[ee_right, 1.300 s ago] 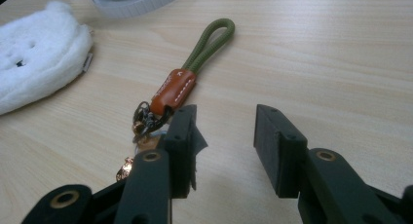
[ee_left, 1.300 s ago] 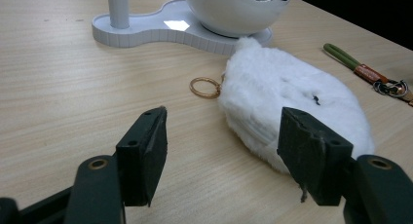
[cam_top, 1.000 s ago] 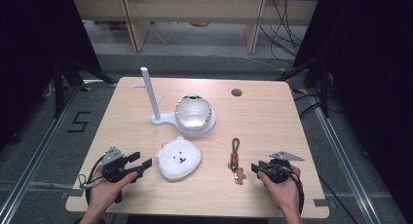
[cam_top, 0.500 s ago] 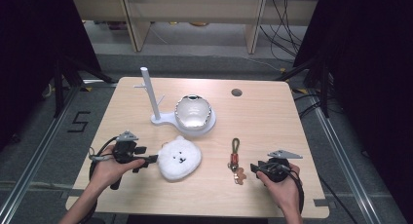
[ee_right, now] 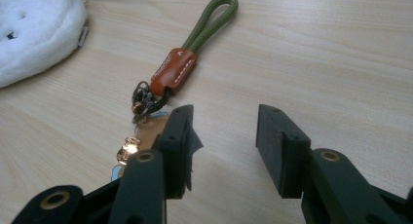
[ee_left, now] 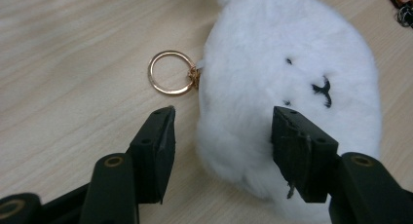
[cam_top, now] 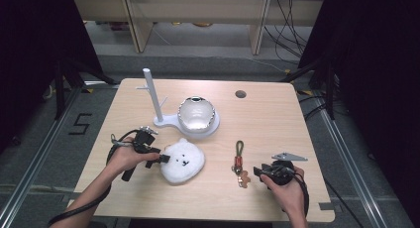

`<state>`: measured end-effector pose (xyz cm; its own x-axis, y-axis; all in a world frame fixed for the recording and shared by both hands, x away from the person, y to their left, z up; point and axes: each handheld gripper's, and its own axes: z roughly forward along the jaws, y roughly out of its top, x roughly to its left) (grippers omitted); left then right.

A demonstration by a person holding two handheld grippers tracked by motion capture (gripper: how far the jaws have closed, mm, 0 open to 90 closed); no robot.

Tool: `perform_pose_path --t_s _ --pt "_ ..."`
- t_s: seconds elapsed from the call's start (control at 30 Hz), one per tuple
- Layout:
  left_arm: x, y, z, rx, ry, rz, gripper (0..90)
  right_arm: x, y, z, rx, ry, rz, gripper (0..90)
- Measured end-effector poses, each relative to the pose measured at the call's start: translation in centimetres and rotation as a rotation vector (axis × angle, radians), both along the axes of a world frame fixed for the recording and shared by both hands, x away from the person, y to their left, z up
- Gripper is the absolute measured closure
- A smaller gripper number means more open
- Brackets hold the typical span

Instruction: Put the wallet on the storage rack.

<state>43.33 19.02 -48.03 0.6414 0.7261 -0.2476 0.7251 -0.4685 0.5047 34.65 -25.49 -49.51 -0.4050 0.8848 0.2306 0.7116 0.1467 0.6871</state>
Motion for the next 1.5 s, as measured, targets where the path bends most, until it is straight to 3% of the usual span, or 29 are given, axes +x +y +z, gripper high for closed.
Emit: perform_pose_path --t_s 0.43,0.5,0.77,0.83,0.87,0.9,0.97,1.17,1.2,1.3,1.33,1.37,1.5 --pt "0.4 -1.5 -0.7 0.024 0.035 -0.027 47.4 0.1 0.1 -0.4 0.014 -0.009 0.018 57.1" --pt "0.4 -1.7 -1.0 0.031 0.037 -0.025 47.9 0.1 0.2 -0.3 0.019 0.005 0.016 57.0" --pt "0.1 -1.7 -1.4 0.006 0.027 -0.022 60.6 0.1 0.1 -0.4 0.017 -0.01 0.021 56.7" --pt "-0.1 -1.6 -1.4 0.003 0.006 -0.032 67.8 0.0 0.2 -0.2 0.008 0.008 0.009 56.6" --pt "-0.4 -1.6 -1.2 0.003 -0.032 -0.046 72.0 -0.1 0.2 -0.1 0.001 0.004 0.006 56.4" --pt "-0.4 -1.6 -1.2 0.003 -0.032 -0.046 74.3 -0.1 0.2 -0.1 0.001 0.004 0.006 56.4" --pt "-0.7 -1.6 -1.2 -0.007 -0.058 -0.056 76.4 0.0 0.2 -0.2 0.025 -0.01 0.009 56.4" --pt "-1.2 -1.7 -0.7 0.017 -0.112 -0.101 79.4 0.0 0.3 0.1 0.002 -0.005 0.008 56.4" --pt "-1.4 -2.0 -0.7 -0.013 -0.132 -0.073 79.4 0.0 0.3 0.1 -0.005 -0.01 0.011 56.4" --pt "-2.0 -2.2 -0.2 -0.026 -0.184 -0.088 79.6 0.1 0.4 0.2 0.01 -0.018 0.018 56.6" --pt "-2.4 -2.3 0.2 -0.015 -0.223 -0.112 79.6 0.2 0.7 0.3 0.017 -0.022 0.023 56.6" --pt "-2.4 -2.3 0.2 -0.015 -0.223 -0.112 79.6 0.2 0.7 0.3 0.017 -0.022 0.023 56.6" --pt "-3.2 -2.7 1.3 0.012 -0.294 -0.16 79.6 0.1 1.4 0.7 0.028 -0.022 0.038 56.8"
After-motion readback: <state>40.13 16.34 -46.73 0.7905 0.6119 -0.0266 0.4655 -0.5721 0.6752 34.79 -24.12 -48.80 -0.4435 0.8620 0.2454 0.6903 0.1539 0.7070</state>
